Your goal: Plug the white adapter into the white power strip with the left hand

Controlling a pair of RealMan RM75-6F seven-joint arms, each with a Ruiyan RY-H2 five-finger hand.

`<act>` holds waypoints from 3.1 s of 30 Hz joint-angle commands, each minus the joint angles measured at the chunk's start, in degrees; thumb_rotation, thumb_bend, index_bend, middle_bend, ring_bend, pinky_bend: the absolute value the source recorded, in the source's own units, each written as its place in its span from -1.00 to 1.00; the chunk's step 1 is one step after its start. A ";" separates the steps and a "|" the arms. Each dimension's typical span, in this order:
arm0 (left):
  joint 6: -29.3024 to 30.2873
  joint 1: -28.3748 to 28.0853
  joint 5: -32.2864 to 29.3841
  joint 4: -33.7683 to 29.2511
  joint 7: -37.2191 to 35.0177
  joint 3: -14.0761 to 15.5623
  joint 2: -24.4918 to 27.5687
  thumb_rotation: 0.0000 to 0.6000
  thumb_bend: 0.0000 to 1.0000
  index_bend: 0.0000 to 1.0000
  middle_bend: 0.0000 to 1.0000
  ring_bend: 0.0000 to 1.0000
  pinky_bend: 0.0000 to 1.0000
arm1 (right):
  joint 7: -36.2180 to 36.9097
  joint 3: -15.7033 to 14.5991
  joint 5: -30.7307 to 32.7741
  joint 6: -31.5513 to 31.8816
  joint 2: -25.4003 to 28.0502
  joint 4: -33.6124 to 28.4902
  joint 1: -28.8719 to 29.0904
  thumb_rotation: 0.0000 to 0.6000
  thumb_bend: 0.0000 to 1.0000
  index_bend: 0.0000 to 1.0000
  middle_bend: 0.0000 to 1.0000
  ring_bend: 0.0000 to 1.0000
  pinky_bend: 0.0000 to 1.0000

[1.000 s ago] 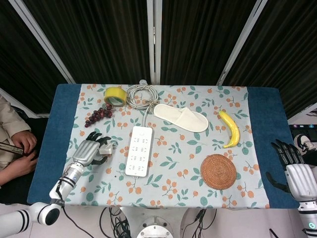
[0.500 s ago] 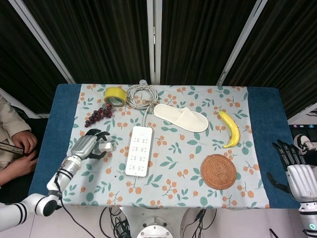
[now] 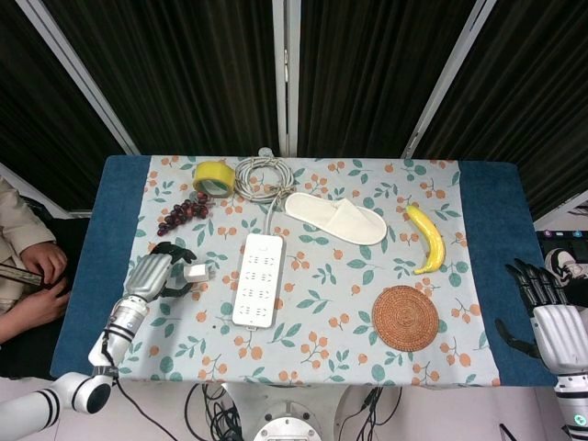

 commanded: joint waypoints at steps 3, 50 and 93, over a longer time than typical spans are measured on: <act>2.72 1.39 1.92 4.88 -6.22 -0.02 -3.73 1.00 -0.49 -0.27 -0.20 -0.58 -0.73 | 0.02 -0.03 -0.04 0.01 -0.05 0.02 -0.04 1.00 -0.50 -1.00 -0.99 -1.00 -1.00; -10.66 -8.06 -10.87 -18.73 44.75 2.31 16.39 1.00 -0.07 0.17 0.22 -0.24 -0.65 | 0.89 0.15 0.67 -0.39 -0.73 1.06 -0.22 1.00 -0.51 -1.00 -0.99 -1.00 -1.00; 4.87 -7.81 -12.94 -26.39 57.73 7.29 14.61 1.00 -0.52 -0.37 -0.20 -0.29 -0.64 | 1.57 0.08 0.80 0.17 -0.28 1.34 -0.89 1.00 -0.51 -1.00 -0.99 -1.00 -1.00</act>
